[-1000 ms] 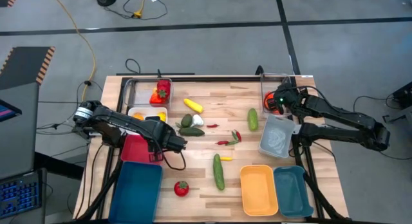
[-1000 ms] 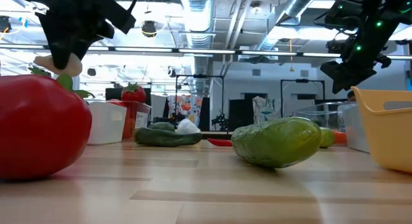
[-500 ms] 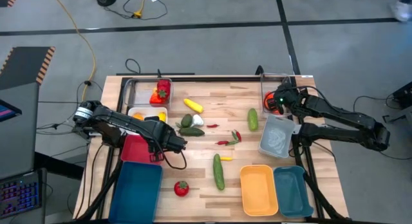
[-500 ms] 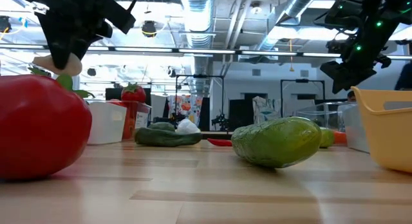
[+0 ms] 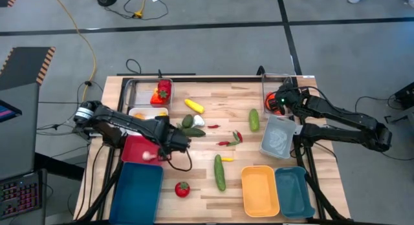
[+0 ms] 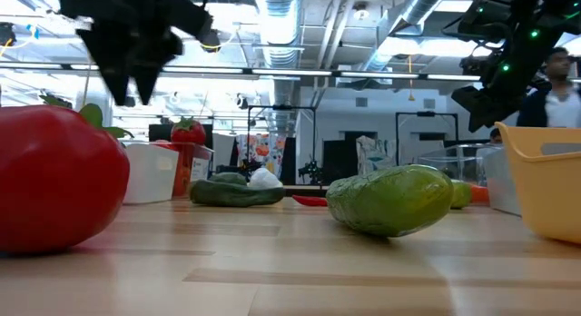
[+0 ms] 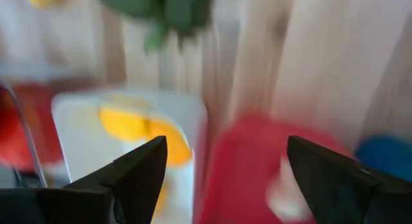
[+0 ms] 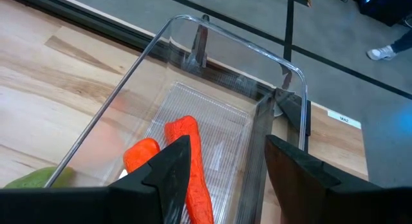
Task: Sort produce into baskets
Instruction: Put the white garlic into the red bin
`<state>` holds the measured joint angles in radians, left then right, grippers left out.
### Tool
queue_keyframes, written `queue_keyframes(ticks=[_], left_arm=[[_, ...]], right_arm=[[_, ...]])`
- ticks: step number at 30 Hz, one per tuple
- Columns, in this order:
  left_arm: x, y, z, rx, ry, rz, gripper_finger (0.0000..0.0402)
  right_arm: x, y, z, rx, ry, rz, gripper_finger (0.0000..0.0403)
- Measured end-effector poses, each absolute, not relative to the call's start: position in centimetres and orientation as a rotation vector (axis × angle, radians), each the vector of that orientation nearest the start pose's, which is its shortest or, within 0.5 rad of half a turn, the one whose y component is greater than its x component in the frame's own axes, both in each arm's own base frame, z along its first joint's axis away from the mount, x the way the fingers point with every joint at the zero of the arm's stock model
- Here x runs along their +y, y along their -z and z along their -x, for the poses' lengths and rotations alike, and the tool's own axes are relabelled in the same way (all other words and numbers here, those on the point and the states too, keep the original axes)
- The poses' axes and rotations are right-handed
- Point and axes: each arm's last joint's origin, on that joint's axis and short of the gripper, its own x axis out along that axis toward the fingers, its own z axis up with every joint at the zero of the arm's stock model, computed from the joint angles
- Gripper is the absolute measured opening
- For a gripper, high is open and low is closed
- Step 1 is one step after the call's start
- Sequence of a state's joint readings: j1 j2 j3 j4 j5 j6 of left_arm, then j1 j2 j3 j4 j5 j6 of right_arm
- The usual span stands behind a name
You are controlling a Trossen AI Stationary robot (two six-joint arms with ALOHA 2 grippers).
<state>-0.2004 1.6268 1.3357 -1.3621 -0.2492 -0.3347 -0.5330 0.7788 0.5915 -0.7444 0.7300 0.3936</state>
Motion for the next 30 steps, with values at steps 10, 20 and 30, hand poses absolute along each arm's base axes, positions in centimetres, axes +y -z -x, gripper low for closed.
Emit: queue_keyframes(ticks=[10, 20, 30], left_arm=[[-1.4, -26.7, -32.1, 1.102, -0.457, -0.129, 0.0318], [3.9, -25.5, -34.4, 0.991, -0.564, 0.131, 0.0318], [8.0, -20.3, -36.0, 1.120, -0.571, 0.313, 0.0318]], right_arm=[[-8.6, -23.1, -10.8, 0.742, 1.338, -0.216, 0.0225], [-8.6, -23.1, -10.8, 0.742, 1.338, -0.216, 0.0225], [-8.7, -23.0, -11.0, 0.751, 1.331, -0.218, 0.0225]])
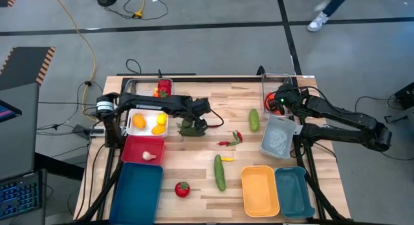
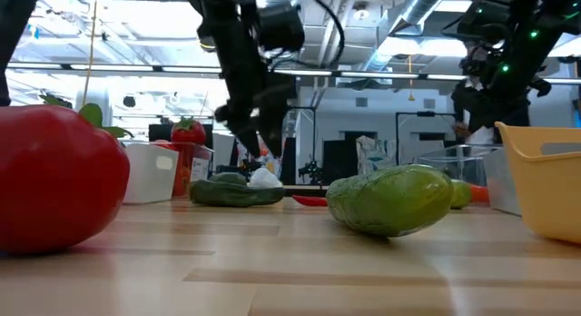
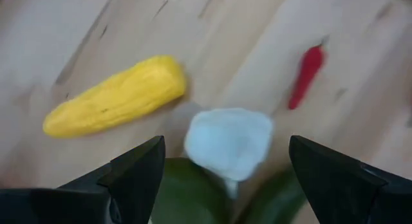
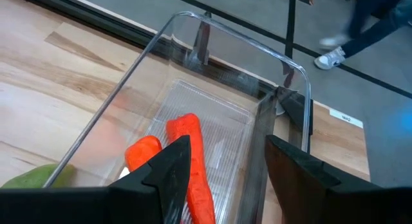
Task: Sort produce into baskets
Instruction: Put the white garlic into the red bin
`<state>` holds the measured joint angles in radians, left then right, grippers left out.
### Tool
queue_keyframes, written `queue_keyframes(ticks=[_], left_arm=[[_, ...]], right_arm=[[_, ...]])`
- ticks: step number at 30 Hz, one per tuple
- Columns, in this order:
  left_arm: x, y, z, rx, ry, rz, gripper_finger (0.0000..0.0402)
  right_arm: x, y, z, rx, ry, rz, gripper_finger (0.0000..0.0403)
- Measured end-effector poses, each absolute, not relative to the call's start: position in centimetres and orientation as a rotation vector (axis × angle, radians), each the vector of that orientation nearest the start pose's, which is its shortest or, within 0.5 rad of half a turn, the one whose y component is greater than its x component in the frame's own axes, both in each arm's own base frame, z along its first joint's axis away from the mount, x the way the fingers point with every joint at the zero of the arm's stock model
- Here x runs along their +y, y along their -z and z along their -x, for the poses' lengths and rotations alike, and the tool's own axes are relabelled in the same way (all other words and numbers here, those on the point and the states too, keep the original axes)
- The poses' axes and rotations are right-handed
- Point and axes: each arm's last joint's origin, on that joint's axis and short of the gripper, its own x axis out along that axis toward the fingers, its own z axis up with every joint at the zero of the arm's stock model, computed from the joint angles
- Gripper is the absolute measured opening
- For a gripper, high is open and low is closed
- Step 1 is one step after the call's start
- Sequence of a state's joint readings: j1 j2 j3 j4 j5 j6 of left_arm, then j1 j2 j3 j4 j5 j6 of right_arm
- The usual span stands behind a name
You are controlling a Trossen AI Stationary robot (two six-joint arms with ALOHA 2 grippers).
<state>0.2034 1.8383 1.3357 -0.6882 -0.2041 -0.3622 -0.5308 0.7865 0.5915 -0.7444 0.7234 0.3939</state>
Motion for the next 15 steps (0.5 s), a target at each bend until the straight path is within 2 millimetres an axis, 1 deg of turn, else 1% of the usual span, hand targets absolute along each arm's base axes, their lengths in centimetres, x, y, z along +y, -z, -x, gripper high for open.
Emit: queue_keyframes(ticks=[4, 11, 15], left_arm=[[8.6, -18.7, -36.3, 1.171, -0.575, 0.332, 0.0318], [8.6, -16.4, -36.8, 1.238, -0.545, 0.329, 0.0318], [8.6, -16.3, -36.9, 1.237, -0.541, 0.322, 0.0309]], right_arm=[[-8.6, -22.9, -11.0, 0.752, 1.321, -0.224, 0.0225], [-8.6, -22.9, -11.0, 0.753, 1.313, -0.229, 0.0225], [-8.6, -22.9, -11.0, 0.752, 1.313, -0.230, 0.0225]])
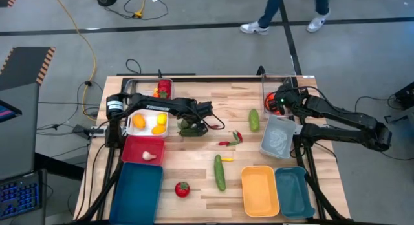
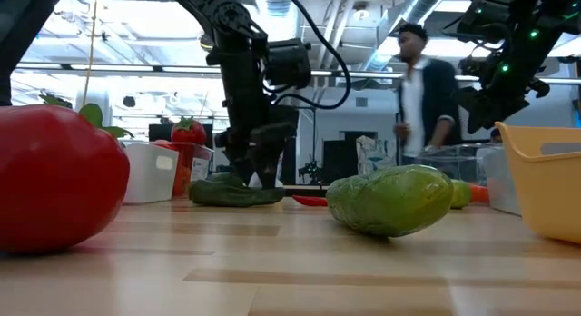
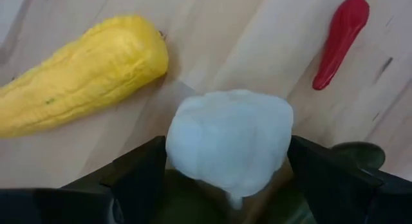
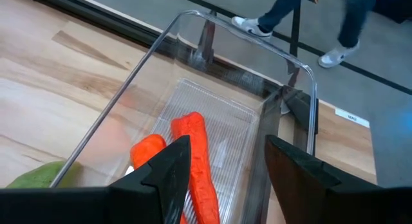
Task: Sort produce into baskets
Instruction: Put the white garlic into the red bin
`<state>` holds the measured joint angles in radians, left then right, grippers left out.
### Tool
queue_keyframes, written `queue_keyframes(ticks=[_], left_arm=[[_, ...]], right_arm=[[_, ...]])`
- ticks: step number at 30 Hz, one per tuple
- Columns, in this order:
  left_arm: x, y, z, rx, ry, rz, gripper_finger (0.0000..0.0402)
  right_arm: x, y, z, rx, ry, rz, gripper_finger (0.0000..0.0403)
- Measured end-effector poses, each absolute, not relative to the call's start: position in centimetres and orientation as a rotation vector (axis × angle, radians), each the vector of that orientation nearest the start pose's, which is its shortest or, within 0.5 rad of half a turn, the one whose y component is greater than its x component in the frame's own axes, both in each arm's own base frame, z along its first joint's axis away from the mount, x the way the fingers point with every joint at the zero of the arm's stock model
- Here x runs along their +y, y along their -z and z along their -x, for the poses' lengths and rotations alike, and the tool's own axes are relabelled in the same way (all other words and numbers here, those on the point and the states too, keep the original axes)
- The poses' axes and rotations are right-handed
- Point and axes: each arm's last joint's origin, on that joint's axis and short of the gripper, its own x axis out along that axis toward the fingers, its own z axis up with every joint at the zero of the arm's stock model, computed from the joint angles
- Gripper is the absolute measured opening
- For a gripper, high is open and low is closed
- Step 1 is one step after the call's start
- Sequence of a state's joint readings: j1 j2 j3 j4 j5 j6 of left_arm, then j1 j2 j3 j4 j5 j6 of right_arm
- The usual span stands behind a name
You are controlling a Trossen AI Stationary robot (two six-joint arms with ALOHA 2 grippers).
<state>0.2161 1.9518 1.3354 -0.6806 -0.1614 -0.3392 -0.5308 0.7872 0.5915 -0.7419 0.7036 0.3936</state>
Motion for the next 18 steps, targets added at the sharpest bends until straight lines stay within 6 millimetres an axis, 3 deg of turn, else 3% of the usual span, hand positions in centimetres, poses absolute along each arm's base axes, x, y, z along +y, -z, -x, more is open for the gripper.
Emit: queue_keyframes(ticks=[11, 14, 18], left_arm=[[8.6, -16.3, -36.9, 1.238, -0.540, 0.319, 0.0203], [8.6, -16.3, -36.9, 1.239, -0.538, 0.316, 0.0195], [8.7, -17.4, -37.3, 1.241, -0.509, 0.280, 0.0203]], right_arm=[[-8.6, -23.0, -11.0, 0.749, 1.310, -0.226, 0.0225], [-8.6, -23.5, -11.1, 0.748, 1.283, -0.240, 0.0225], [-8.6, -25.7, -11.5, 0.707, 1.191, -0.261, 0.0225]])
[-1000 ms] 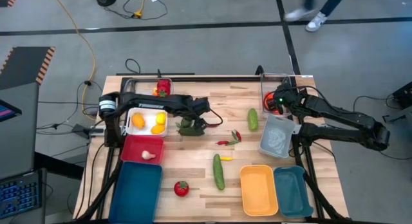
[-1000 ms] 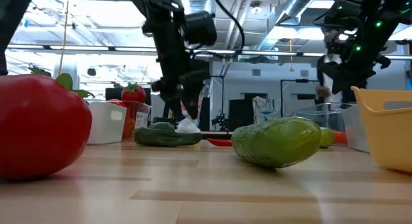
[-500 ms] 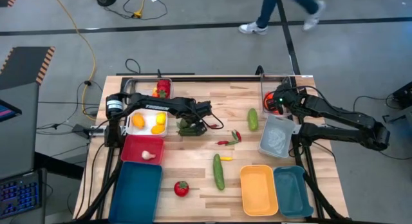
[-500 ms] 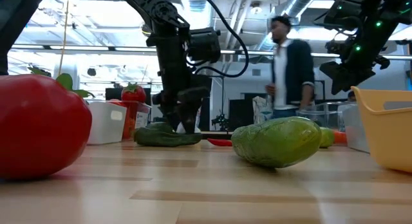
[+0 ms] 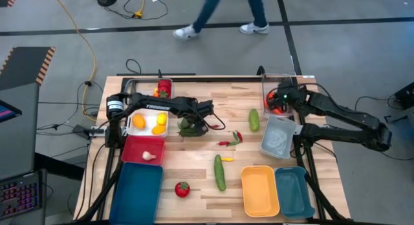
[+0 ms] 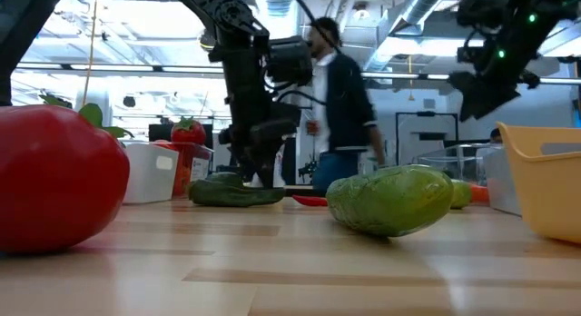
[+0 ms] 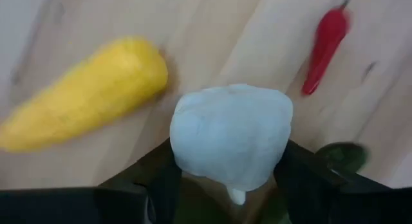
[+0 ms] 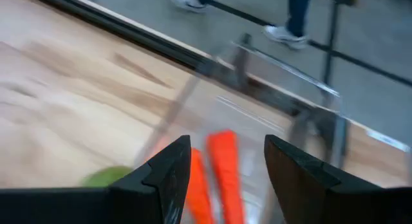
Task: Sort produce into baskets
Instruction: Put the white garlic into the red bin
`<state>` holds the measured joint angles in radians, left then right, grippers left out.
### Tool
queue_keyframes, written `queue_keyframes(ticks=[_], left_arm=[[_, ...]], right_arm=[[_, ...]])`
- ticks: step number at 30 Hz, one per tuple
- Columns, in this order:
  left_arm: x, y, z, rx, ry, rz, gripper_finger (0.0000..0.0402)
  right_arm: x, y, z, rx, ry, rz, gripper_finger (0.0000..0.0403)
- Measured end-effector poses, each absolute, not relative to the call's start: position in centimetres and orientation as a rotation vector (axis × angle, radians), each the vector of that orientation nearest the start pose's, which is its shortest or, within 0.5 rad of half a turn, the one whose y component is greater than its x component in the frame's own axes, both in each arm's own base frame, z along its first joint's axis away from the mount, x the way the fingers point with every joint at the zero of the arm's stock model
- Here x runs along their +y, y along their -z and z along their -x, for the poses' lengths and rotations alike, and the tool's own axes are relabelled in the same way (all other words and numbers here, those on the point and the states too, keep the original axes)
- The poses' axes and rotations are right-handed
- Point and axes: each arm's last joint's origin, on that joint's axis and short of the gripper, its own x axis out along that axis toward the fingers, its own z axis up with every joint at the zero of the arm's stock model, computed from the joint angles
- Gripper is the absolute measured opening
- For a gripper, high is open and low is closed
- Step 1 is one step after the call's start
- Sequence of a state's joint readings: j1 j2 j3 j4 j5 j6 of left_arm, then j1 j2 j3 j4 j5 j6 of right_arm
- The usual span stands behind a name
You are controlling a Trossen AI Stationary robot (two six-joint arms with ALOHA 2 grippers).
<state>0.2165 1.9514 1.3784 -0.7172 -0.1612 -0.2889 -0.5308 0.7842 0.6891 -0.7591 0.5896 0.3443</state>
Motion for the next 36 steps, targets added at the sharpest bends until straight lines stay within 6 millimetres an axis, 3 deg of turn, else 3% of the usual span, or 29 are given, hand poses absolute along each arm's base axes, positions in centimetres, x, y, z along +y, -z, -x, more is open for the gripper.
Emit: queue_keyframes(ticks=[5, 9, 14, 18, 26, 31, 36], left_arm=[[8.7, -20.9, -38.2, 1.269, -0.455, 0.211, 0.0208], [7.6, -24.6, -38.1, 1.331, -0.403, 0.151, 0.0209], [5.2, -29.0, -36.4, 1.350, -0.349, 0.091, 0.0209], [2.8, -30.8, -34.2, 1.387, -0.324, 0.077, 0.0209], [-2.4, -31.0, -29.7, 1.474, -0.328, 0.084, 0.0209], [-5.4, -29.3, -26.0, 1.511, -0.384, 0.121, 0.0209], [-6.9, -26.5, -22.4, 1.572, -0.501, 0.192, 0.0210]], right_arm=[[-8.5, -28.0, -12.0, 0.626, 1.060, -0.329, 0.0225], [-8.4, -28.3, -12.2, 0.624, 0.981, -0.366, 0.0225], [-8.2, -28.2, -12.4, 0.640, 0.919, -0.388, 0.0225], [-7.9, -28.2, -12.7, 0.642, 0.891, -0.380, 0.0225], [-6.7, -28.6, -13.8, 0.589, 0.774, -0.377, 0.0225], [-5.8, -29.1, -14.7, 0.525, 0.686, -0.389, 0.0225], [-4.9, -29.4, -16.0, 0.475, 0.606, -0.372, 0.0225]])
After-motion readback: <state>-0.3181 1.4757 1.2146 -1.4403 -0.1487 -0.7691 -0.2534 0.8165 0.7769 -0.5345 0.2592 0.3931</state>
